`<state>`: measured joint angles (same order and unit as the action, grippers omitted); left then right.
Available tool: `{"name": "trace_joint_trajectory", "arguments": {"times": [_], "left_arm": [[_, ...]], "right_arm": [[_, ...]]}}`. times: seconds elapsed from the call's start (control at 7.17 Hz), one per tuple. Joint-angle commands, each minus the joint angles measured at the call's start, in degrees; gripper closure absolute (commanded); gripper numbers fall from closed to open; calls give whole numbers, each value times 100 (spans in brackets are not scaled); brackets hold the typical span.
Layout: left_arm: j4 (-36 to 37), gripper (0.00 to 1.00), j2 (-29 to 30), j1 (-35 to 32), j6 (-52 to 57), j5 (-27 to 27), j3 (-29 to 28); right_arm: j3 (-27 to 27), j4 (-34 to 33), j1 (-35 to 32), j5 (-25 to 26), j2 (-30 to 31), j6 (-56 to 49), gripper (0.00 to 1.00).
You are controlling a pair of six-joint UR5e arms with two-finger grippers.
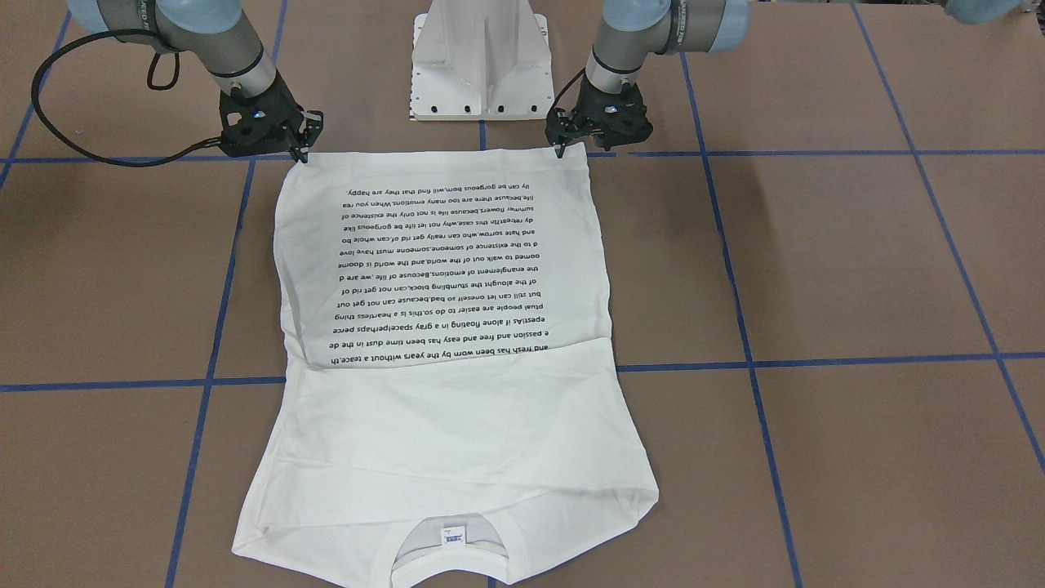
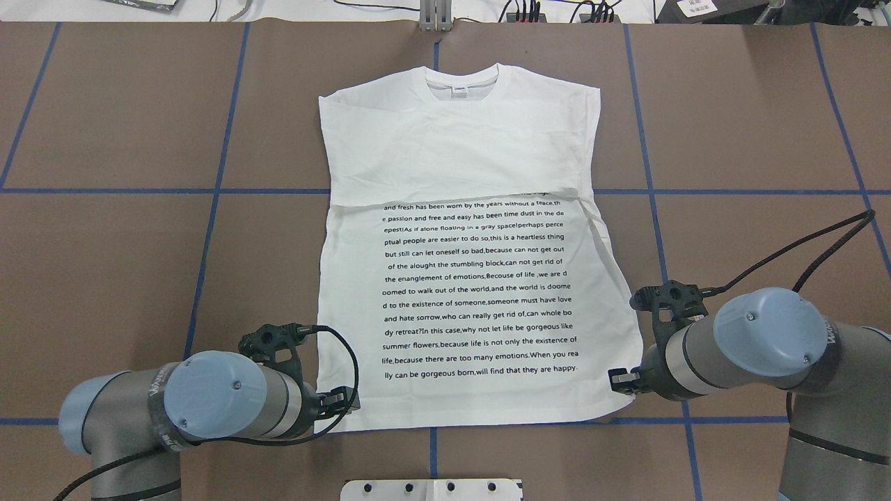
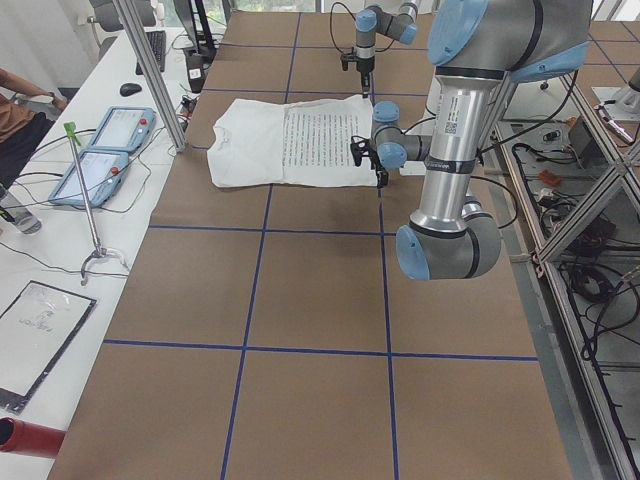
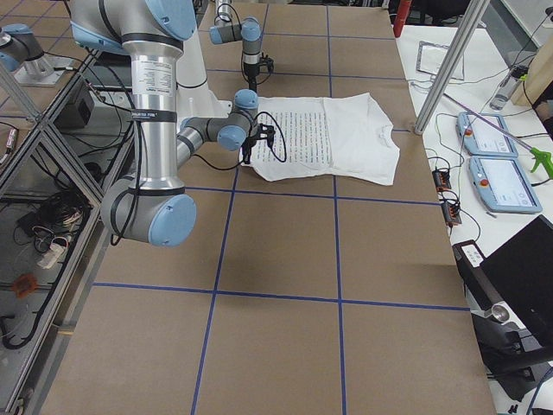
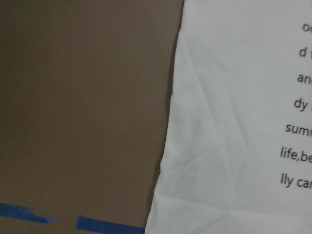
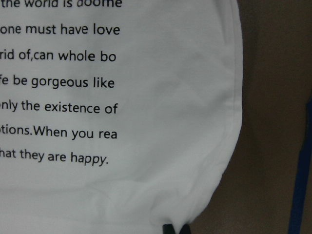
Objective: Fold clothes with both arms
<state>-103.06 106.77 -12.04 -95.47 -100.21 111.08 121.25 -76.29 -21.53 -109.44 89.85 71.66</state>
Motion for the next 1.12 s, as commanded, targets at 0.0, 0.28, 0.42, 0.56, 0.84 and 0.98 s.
{"name": "trace_joint_trajectory", "arguments": {"times": [0.0, 0.28, 0.42, 0.56, 0.84, 0.98], "left_arm": [[-65, 25, 63, 18, -7, 10, -95], [-56, 39, 54, 9, -16, 10, -60], [-47, 44, 45, 9, -16, 10, -60], [-47, 44, 37, 27, -16, 10, -60], [-21, 44, 28, 35, -16, 2, -69], [-12, 48, 28, 44, -16, 2, -69]], "right_arm": [[4, 0, -53, -25, -2, -3, 100], [13, 0, -87, -34, -2, -3, 100], [21, 0, -105, -34, -2, -3, 100], [21, 0, -149, -104, 7, -3, 100], [13, 0, -167, -131, -2, -3, 100], [13, 0, -167, -122, 7, -3, 100]]}}
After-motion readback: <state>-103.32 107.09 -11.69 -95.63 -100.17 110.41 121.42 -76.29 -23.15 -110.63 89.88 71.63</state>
